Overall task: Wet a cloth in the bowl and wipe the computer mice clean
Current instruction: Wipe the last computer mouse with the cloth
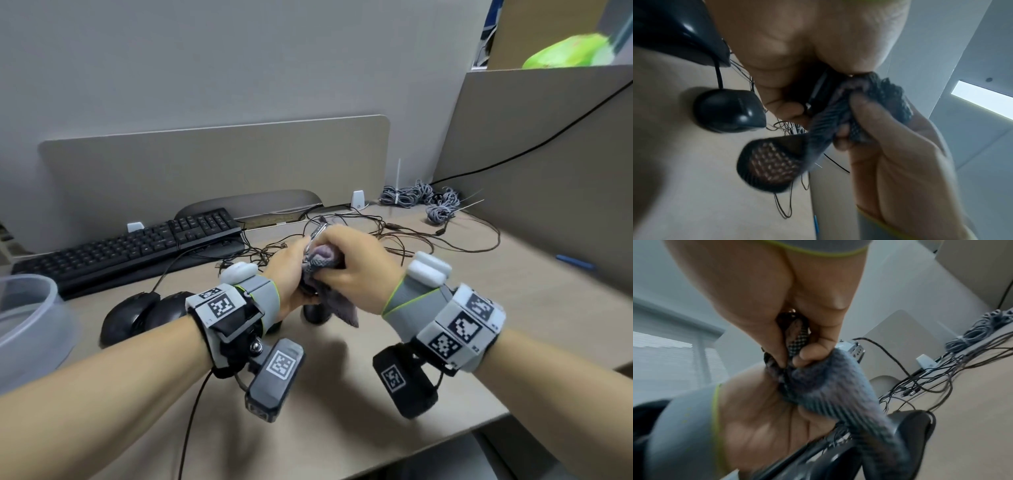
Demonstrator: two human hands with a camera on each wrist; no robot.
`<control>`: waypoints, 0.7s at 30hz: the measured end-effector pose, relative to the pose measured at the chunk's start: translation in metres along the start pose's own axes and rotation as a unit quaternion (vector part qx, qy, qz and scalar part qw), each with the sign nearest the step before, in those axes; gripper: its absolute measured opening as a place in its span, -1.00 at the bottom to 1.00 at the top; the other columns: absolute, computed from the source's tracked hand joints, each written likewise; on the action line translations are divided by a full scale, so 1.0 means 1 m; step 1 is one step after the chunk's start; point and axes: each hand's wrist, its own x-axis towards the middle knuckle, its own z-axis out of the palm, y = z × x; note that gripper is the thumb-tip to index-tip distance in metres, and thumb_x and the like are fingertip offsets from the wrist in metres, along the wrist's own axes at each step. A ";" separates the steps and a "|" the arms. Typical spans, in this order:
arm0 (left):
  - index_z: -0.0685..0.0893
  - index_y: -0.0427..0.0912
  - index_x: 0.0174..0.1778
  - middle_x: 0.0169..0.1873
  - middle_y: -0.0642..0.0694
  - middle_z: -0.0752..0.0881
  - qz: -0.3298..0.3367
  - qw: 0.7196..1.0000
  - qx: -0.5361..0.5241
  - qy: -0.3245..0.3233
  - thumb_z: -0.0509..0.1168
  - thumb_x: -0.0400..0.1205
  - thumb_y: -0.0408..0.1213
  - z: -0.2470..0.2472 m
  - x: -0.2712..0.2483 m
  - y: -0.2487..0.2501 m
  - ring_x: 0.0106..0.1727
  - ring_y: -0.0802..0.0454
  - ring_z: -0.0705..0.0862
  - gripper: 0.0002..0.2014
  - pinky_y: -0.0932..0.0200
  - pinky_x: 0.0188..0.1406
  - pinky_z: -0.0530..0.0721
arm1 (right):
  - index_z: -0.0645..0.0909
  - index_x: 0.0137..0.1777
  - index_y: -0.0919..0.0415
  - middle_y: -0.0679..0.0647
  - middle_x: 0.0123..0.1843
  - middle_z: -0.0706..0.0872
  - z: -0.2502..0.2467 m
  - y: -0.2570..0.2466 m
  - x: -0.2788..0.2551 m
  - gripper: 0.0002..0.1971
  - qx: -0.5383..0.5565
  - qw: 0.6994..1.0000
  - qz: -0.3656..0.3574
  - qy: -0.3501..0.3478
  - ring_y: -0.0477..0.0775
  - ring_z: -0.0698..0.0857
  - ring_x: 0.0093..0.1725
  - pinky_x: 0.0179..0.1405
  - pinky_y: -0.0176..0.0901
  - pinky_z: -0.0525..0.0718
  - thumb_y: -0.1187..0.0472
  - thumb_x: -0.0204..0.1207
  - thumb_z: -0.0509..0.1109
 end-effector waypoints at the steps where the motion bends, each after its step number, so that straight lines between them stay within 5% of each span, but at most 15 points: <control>1: 0.68 -0.09 -0.20 -0.35 -0.15 0.73 -0.002 1.000 -0.006 -0.006 0.20 0.67 -0.08 0.000 0.000 -0.001 -0.42 -0.05 0.67 -0.76 0.06 -0.32 0.69 | 0.63 -0.08 0.23 0.15 -0.11 0.72 -0.003 0.002 0.007 -0.77 0.004 1.000 0.005 0.025 0.14 0.63 -0.07 -0.10 -0.10 0.51 0.37 0.24 0.45; 3: 0.67 -0.09 -0.18 -0.40 -0.11 0.76 -0.006 1.000 -0.023 -0.021 0.17 0.71 -0.05 0.001 -0.002 0.000 -0.40 -0.05 0.71 -0.72 0.08 -0.34 0.70 | 0.62 -0.08 0.22 0.17 -0.10 0.72 -0.009 0.013 0.018 -0.78 -0.007 0.996 0.033 0.083 0.21 0.63 -0.04 -0.08 -0.09 0.53 0.36 0.26 0.42; 6: 0.68 -0.11 -0.16 -0.42 -0.12 0.76 -0.005 1.000 -0.026 -0.010 0.12 0.75 -0.04 -0.002 -0.003 0.006 -0.50 -0.04 0.73 -0.67 0.14 -0.53 0.69 | 0.61 -0.12 0.20 0.18 -0.14 0.68 -0.002 0.013 0.010 -0.78 -0.023 0.998 -0.001 0.050 0.22 0.61 -0.10 -0.09 0.04 0.57 0.28 0.22 0.49; 11: 0.72 -0.13 -0.03 -0.20 -0.19 0.78 -0.007 1.000 -0.003 0.026 0.19 0.70 -0.06 -0.006 0.000 0.010 -0.23 -0.16 0.76 -0.73 -0.02 -0.36 0.72 | 0.65 -0.13 0.19 0.08 -0.15 0.57 0.013 0.005 -0.006 -0.78 -0.031 0.998 -0.059 0.007 0.16 0.58 -0.15 -0.19 -0.03 0.51 0.27 0.23 0.54; 16: 0.71 -0.13 -0.03 -0.26 -0.17 0.76 -0.004 0.999 -0.020 0.025 0.11 0.74 -0.10 -0.008 -0.001 0.007 -0.32 -0.12 0.71 -0.71 0.00 -0.30 0.71 | 0.66 -0.18 0.21 0.17 -0.15 0.62 0.007 0.014 -0.007 -0.80 -0.035 0.999 -0.027 0.007 0.21 0.59 -0.15 -0.14 0.09 0.57 0.29 0.20 0.55; 21: 0.68 -0.14 -0.14 -0.31 -0.18 0.71 -0.002 0.999 -0.018 0.033 0.14 0.70 -0.11 -0.009 -0.001 0.009 -0.33 -0.13 0.65 -0.73 0.09 -0.38 0.61 | 0.64 -0.23 0.17 0.04 -0.21 0.59 0.013 0.001 -0.005 -0.82 0.000 0.998 -0.055 0.037 0.08 0.56 -0.21 -0.23 -0.09 0.48 0.13 0.23 0.50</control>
